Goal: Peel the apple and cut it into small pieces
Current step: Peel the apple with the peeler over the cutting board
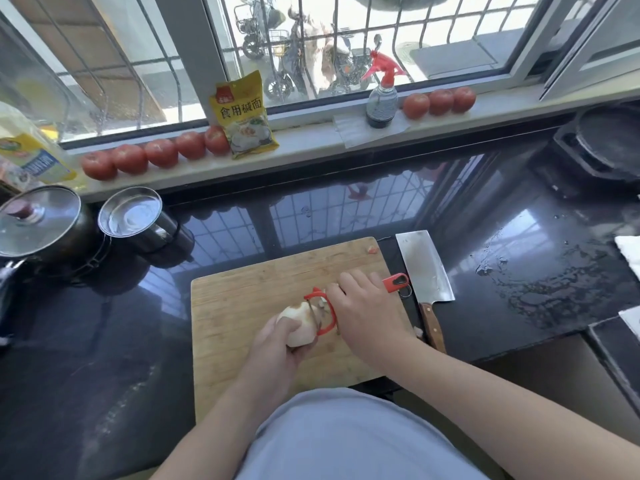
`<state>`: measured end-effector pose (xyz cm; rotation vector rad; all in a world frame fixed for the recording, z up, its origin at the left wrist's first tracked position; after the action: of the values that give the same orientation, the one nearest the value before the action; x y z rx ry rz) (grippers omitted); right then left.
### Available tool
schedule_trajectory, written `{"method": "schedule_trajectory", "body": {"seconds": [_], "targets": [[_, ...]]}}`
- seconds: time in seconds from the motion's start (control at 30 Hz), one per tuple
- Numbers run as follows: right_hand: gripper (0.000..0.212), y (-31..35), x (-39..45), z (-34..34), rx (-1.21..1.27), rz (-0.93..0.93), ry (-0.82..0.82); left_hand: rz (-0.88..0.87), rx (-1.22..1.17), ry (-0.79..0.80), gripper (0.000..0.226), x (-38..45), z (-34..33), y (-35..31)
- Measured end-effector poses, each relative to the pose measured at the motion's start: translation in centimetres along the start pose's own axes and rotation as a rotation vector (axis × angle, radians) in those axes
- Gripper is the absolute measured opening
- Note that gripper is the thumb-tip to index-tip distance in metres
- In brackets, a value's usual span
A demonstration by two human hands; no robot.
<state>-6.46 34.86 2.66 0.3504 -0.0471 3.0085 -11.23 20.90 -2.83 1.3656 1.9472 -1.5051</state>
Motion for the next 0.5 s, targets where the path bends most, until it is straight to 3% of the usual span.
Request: {"method": "schedule_trajectory", "body": {"seconds": [0.23, 0.37, 0.5], "targets": [[0.017, 0.8, 0.2, 0.0, -0.018, -0.042, -0.047, -0.129, 0.164, -0.061, 0.025, 0.0, 0.0, -0.4], [0.011, -3.2, -0.8, -3.7, -0.151, -0.155, 0.27, -0.119, 0.067, -0.124, 0.02, 0.2, 0.6, -0.2], [0.015, -5.1, -1.3, -4.8, -0.142, -0.235, 0.397, -0.059, -0.024, -0.102, 0.023, 0.6, 1.0, -0.2]]}}
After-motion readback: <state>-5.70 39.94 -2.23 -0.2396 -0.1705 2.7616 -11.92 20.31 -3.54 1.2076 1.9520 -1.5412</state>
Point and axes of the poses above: each hand's wrist, its own x-axis towards the middle knuckle, its own z-axis out of the back of the hand, y = z × x, the point moved 6 cm from there along x, towards the middle knuckle, and after that the axes turned 6 degrees about z, right-handed, at the moved point
